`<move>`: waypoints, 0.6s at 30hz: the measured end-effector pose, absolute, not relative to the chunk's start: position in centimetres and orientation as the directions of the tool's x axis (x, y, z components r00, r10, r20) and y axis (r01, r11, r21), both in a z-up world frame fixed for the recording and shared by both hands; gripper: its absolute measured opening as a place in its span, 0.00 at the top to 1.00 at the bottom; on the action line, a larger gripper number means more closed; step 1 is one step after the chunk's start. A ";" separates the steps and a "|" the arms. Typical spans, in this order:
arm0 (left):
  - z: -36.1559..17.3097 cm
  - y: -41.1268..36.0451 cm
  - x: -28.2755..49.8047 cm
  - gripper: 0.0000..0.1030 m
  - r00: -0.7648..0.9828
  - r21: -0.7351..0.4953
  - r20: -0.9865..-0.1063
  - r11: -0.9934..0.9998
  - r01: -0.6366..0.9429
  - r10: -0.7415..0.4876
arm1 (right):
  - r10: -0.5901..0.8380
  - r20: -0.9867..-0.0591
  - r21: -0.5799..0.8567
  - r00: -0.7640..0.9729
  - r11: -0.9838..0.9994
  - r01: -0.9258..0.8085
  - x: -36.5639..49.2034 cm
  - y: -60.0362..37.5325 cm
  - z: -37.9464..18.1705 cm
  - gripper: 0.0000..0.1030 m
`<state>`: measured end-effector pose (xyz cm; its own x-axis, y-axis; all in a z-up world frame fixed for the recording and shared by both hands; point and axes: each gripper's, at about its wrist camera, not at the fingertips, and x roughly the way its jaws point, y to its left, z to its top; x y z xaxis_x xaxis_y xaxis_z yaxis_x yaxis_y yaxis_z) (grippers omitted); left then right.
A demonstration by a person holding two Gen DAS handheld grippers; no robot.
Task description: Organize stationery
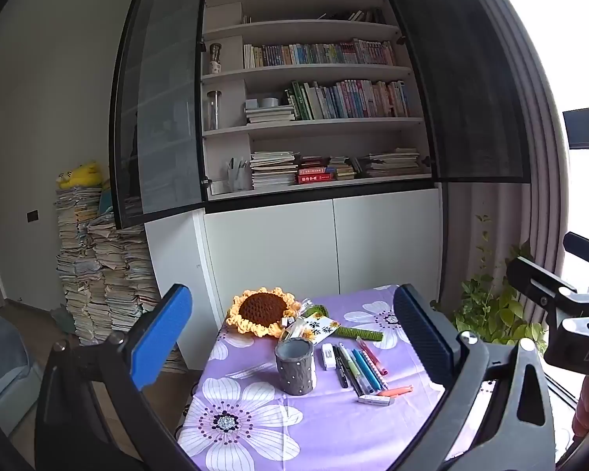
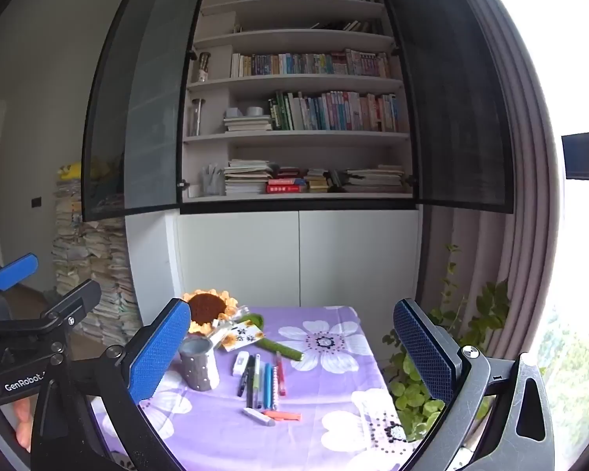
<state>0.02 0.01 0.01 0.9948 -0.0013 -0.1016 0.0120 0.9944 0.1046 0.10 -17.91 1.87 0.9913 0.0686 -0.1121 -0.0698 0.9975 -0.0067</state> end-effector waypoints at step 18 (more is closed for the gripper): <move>-0.2 -0.2 0.0 0.01 0.995 0.104 -0.097 0.995 0.010 0.000 | 0.068 -0.103 -0.006 0.992 0.998 -0.069 -0.1 -17.9 1.8 0.00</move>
